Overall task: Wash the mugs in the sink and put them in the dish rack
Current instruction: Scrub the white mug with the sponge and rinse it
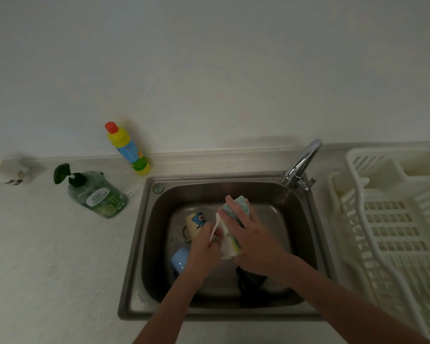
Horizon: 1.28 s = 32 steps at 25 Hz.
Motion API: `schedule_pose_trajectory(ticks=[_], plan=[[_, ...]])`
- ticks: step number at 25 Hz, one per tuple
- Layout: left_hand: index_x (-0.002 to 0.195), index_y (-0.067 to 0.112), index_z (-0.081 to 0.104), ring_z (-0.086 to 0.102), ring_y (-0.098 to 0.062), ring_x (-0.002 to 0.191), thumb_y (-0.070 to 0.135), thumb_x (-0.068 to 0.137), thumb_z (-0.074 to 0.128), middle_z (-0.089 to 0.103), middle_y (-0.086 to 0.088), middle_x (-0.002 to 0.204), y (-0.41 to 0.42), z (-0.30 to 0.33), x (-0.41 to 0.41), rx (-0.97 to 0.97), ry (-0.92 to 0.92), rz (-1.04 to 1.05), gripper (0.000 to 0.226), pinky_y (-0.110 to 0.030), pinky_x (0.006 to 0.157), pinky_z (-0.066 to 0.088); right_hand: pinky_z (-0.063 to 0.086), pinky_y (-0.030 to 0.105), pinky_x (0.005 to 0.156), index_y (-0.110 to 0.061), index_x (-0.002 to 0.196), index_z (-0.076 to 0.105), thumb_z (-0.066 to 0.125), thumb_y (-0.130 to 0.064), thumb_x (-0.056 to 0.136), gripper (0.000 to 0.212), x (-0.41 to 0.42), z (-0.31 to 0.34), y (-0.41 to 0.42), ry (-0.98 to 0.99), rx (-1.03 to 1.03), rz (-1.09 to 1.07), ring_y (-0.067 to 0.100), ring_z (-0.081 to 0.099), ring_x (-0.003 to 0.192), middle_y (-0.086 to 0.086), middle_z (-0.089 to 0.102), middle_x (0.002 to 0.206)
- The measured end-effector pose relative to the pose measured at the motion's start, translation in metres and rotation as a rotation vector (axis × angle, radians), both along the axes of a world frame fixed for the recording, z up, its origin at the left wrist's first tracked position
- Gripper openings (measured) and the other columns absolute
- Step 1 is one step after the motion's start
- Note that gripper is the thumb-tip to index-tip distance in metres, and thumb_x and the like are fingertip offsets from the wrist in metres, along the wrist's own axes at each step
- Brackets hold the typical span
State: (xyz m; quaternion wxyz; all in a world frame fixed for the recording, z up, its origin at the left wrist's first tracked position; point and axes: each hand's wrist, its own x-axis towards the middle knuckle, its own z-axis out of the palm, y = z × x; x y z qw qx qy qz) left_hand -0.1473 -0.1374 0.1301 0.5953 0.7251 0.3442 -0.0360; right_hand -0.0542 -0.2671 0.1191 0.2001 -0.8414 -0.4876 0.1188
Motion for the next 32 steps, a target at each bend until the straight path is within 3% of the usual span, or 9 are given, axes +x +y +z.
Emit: schedule_pose_trajectory(ticks=[3,7,12,14,19,22,25,29,32], plan=[[0.114,0.010,0.060,0.066,-0.029,0.105,-0.002,0.096,0.042,0.065,-0.016,0.115,0.014,0.001,-0.005,-0.289,0.024,0.099,0.028,-0.046,0.081,0.060,0.030,0.038,0.115,-0.038,0.155,0.003,0.085,-0.040,0.066,0.121,0.015,0.010,0.001,0.320,0.006,-0.088,0.019,0.003,0.150,-0.013,-0.013,0.162],[0.116,0.004,0.062,0.070,-0.034,0.100,-0.011,0.093,0.037,0.072,-0.020,0.108,0.029,0.012,-0.007,-0.624,-0.077,0.314,0.037,-0.041,0.069,0.061,0.045,0.046,0.108,-0.054,0.147,0.019,0.086,-0.039,0.062,0.109,0.005,0.012,0.006,0.982,0.294,-0.379,0.015,0.043,0.137,-0.008,0.031,0.156],[0.113,0.011,0.056,0.063,-0.017,0.090,-0.002,0.095,0.039,0.064,-0.009,0.106,0.041,0.010,-0.001,-0.029,0.037,0.078,0.028,-0.030,0.068,0.055,0.028,0.050,0.118,-0.021,0.157,0.013,0.061,-0.037,0.082,0.090,-0.039,0.001,0.028,0.040,0.086,-0.128,0.036,-0.001,0.151,0.003,-0.005,0.165],[0.112,0.016,0.055,0.062,-0.014,0.093,-0.001,0.096,0.040,0.063,-0.005,0.106,0.049,0.010,-0.003,0.049,0.030,-0.123,0.028,-0.031,0.078,0.056,0.028,0.056,0.116,-0.021,0.157,0.014,0.052,-0.045,0.079,0.090,-0.042,0.009,0.041,-0.036,0.001,-0.108,0.045,-0.006,0.148,0.006,-0.007,0.165],[0.112,0.009,0.062,0.068,-0.031,0.100,-0.007,0.094,0.039,0.069,-0.017,0.109,0.075,0.012,-0.010,-0.271,0.032,-0.098,0.033,-0.048,0.084,0.059,0.025,0.047,0.118,-0.042,0.155,0.000,0.076,-0.060,0.065,0.119,-0.010,0.012,0.044,0.397,0.002,-0.220,0.022,-0.001,0.151,-0.018,-0.015,0.161],[0.121,0.003,0.059,0.069,-0.035,0.103,-0.013,0.091,0.037,0.069,-0.022,0.113,0.084,0.006,-0.009,-0.548,-0.027,0.022,0.040,-0.047,0.081,0.060,0.039,0.049,0.112,-0.058,0.148,0.006,0.090,-0.060,0.052,0.127,-0.006,0.003,0.041,0.933,0.192,-0.425,0.020,0.030,0.144,-0.013,0.015,0.160],[0.121,0.006,0.059,0.069,-0.031,0.105,-0.013,0.091,0.040,0.068,-0.018,0.115,0.085,0.000,-0.001,-0.453,-0.057,-0.007,0.040,-0.048,0.082,0.060,0.051,0.052,0.099,-0.051,0.149,0.021,0.094,-0.051,0.050,0.122,-0.008,0.006,0.042,1.336,0.399,-0.646,0.024,0.060,0.121,-0.002,0.050,0.144],[0.117,0.006,0.063,0.065,-0.023,0.110,-0.014,0.091,0.039,0.069,-0.008,0.115,0.086,0.003,0.006,-0.192,-0.219,-0.203,0.040,-0.041,0.090,0.058,0.050,0.064,0.094,-0.030,0.141,0.046,0.088,-0.034,0.070,0.082,-0.007,0.015,0.031,1.538,0.500,-0.646,0.034,0.063,0.117,0.006,0.066,0.128],[0.097,-0.013,0.060,0.063,-0.012,0.116,-0.016,0.089,0.043,0.067,0.000,0.127,0.089,0.007,0.014,-0.112,-0.353,-0.280,0.019,-0.031,0.088,0.057,0.043,0.067,0.099,-0.018,0.137,0.055,0.075,-0.066,0.068,0.087,-0.001,0.020,0.020,1.876,0.567,-0.688,0.045,0.057,0.122,0.020,0.061,0.132]])
